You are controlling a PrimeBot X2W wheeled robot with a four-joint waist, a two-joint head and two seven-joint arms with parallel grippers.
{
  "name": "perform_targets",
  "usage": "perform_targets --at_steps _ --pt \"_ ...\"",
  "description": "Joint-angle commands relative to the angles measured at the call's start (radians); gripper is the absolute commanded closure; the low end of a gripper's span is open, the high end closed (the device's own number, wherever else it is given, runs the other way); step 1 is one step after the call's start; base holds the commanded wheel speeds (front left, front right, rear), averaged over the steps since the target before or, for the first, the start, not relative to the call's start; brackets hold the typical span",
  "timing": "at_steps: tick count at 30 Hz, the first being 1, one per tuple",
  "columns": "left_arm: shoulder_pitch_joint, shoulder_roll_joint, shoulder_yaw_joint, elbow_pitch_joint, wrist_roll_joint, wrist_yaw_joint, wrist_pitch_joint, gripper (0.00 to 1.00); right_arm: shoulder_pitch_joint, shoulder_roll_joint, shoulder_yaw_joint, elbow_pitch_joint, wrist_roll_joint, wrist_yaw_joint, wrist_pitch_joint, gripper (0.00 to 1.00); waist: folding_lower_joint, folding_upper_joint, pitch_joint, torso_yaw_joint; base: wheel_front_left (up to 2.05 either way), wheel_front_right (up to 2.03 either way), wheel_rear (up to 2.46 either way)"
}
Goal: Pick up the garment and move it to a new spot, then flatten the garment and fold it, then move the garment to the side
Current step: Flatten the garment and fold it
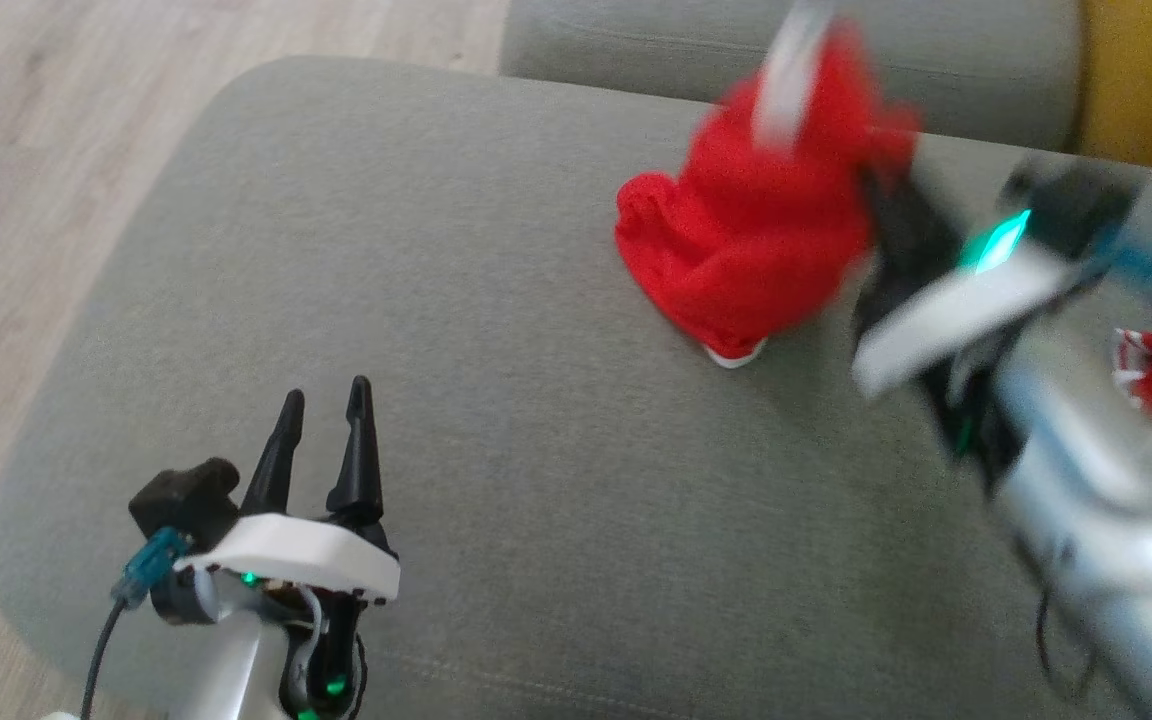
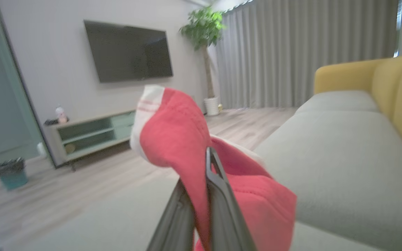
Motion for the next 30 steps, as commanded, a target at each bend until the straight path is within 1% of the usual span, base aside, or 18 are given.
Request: perform_targets --at_steps 1,4,8,10,15,16,17,18,20,23,25,27,30 --pt "-0.019 0.01 0.036 -0.039 0.007 0.003 -0.012 0.0 0.045 -0.013 0.035 -0.079 0.004 0.003 0.012 1.0 0.0 0.0 -0.007 -0.036 0.0 0.0 0.0" --pt "-0.014 0.01 0.047 -0.041 0.012 0.001 -0.012 0.0 0.171 -0.053 0.139 -0.213 -0.025 0.003 0.049 1.0 0.0 0.0 -0.01 -0.079 0.0 0.0 0.0" --pt "-0.014 0.01 0.055 -0.037 0.021 -0.005 -0.012 0.0 0.264 -0.09 0.273 -0.348 -0.064 0.003 0.11 1.0 0.0 0.0 -0.016 -0.129 0.0 0.0 0.0" --pt "-0.018 0.01 0.056 -0.035 0.022 -0.008 -0.012 0.0 0.284 -0.112 0.33 -0.392 -0.092 0.003 0.139 1.0 0.0 0.0 -0.019 -0.148 0.0 0.0 0.0" --pt "-0.023 0.01 0.049 -0.025 0.024 -0.011 -0.012 0.0 0.326 -0.158 0.432 -0.454 -0.096 0.003 0.209 1.0 0.0 0.0 -0.028 -0.185 0.0 0.0 0.0" --pt "-0.023 0.01 0.046 -0.022 0.024 -0.011 -0.012 0.0 0.332 -0.172 0.449 -0.453 -0.099 0.003 0.227 0.77 0.0 0.0 -0.029 -0.189 0.0 0.0 0.0" --pt "-0.023 0.01 0.044 -0.02 0.024 -0.011 -0.012 0.0 0.338 -0.187 0.463 -0.446 -0.103 0.003 0.247 0.0 0.0 0.0 -0.03 -0.193 0.0 0.0 0.0" --pt "-0.024 0.01 0.04 -0.017 0.023 -0.011 -0.012 0.0 0.35 -0.209 0.478 -0.436 -0.101 0.003 0.27 0.0 0.0 0.0 -0.032 -0.197 0.0 0.0 0.0" --pt "-0.022 0.01 0.039 -0.015 0.021 -0.01 -0.012 0.0 0.358 -0.228 0.461 -0.419 -0.103 0.003 0.275 0.0 0.0 0.0 -0.037 -0.199 0.0 0.0 0.0" --pt "-0.018 0.01 0.039 -0.012 0.023 -0.011 -0.012 0.0 0.378 -0.236 0.391 -0.391 -0.101 0.003 0.267 0.0 0.0 0.0 -0.046 -0.199 0.0 0.0 0.0" --pt "-0.014 0.01 0.039 -0.01 0.024 -0.012 -0.012 0.0 0.403 -0.228 0.307 -0.37 -0.088 0.003 0.254 0.0 0.0 0.0 -0.055 -0.197 0.0 0.0 0.0" --pt "-0.01 0.01 0.041 -0.01 0.026 -0.011 -0.012 0.0 0.433 -0.207 0.194 -0.34 -0.095 0.003 0.233 0.0 0.0 0.0 -0.064 -0.194 0.0 0.0 0.0" --pt "-0.004 0.01 0.045 -0.017 0.027 -0.01 -0.012 0.0 0.495 -0.136 0.013 -0.309 -0.105 0.003 0.193 0.0 0.0 0.0 -0.075 -0.19 0.0 0.0 0.0"
